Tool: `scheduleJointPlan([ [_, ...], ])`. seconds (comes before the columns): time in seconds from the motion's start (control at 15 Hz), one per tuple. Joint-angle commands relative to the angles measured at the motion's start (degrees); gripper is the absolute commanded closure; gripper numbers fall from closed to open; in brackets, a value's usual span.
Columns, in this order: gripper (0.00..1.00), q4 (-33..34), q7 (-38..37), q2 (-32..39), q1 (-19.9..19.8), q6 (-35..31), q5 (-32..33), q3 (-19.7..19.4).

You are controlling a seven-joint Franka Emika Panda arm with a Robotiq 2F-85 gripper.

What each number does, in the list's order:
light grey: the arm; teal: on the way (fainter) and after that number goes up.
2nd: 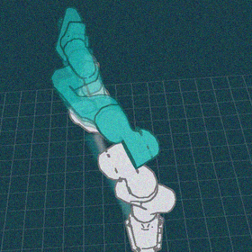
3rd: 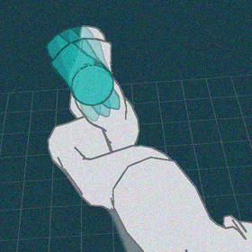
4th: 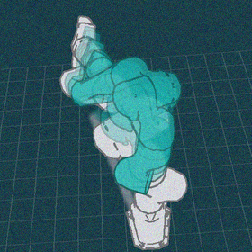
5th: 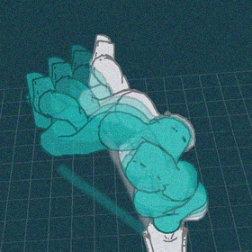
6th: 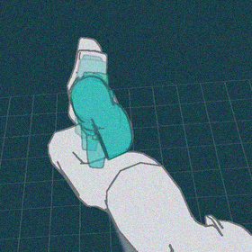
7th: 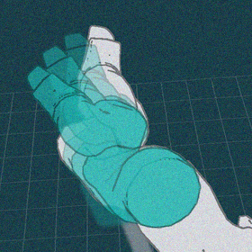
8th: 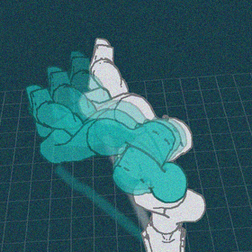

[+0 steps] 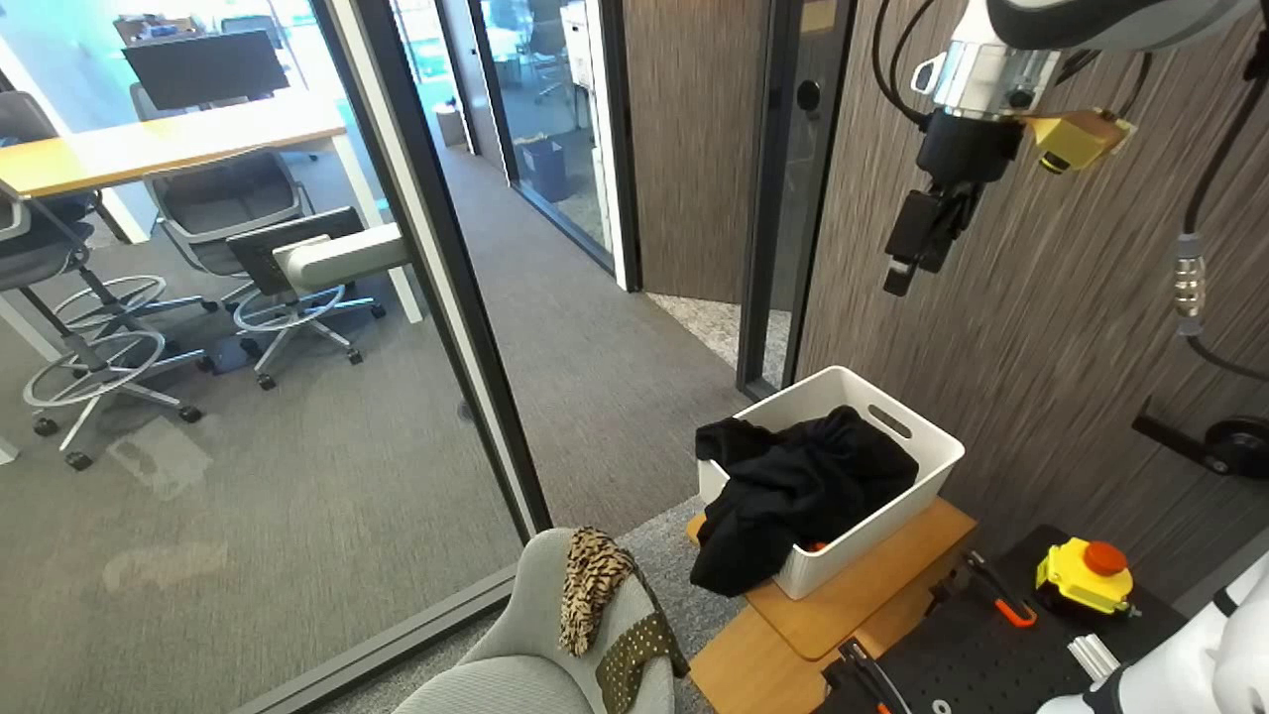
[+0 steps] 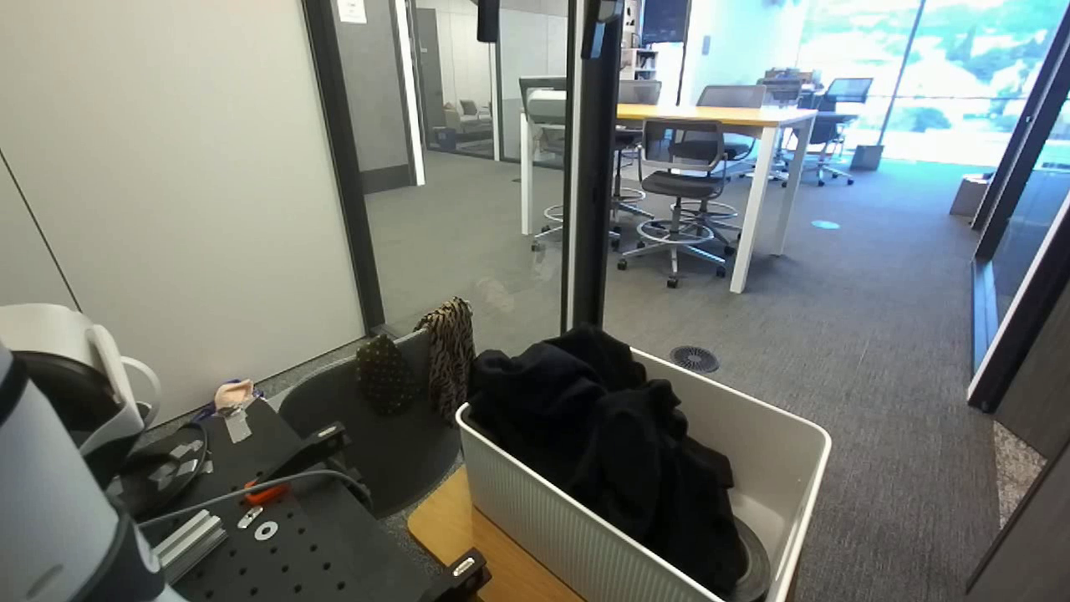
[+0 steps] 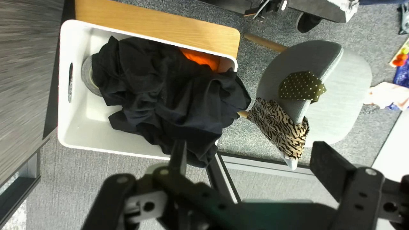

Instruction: Pick up the animal print cloth from the chair and put it in the box

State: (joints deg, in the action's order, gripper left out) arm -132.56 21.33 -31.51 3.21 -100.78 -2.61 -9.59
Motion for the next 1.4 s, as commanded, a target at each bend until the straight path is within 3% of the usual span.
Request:
scheduleJointPlan([
  [0.0,0.00,-0.75,0.44,1.17,-0.38,-1.25,-0.80,0.98],
  [0.27,0.00,-3.01,-1.08,6.85,0.35,-6.75,-3.26,2.15],
  [0.6,0.00,-0.25,-1.73,19.86,0.82,-16.35,-4.30,4.84],
  [0.87,0.00,6.44,-5.47,32.18,1.75,-20.31,-3.07,9.45],
  [1.33,0.00,20.95,-16.42,49.35,5.67,-17.28,9.19,15.29],
])
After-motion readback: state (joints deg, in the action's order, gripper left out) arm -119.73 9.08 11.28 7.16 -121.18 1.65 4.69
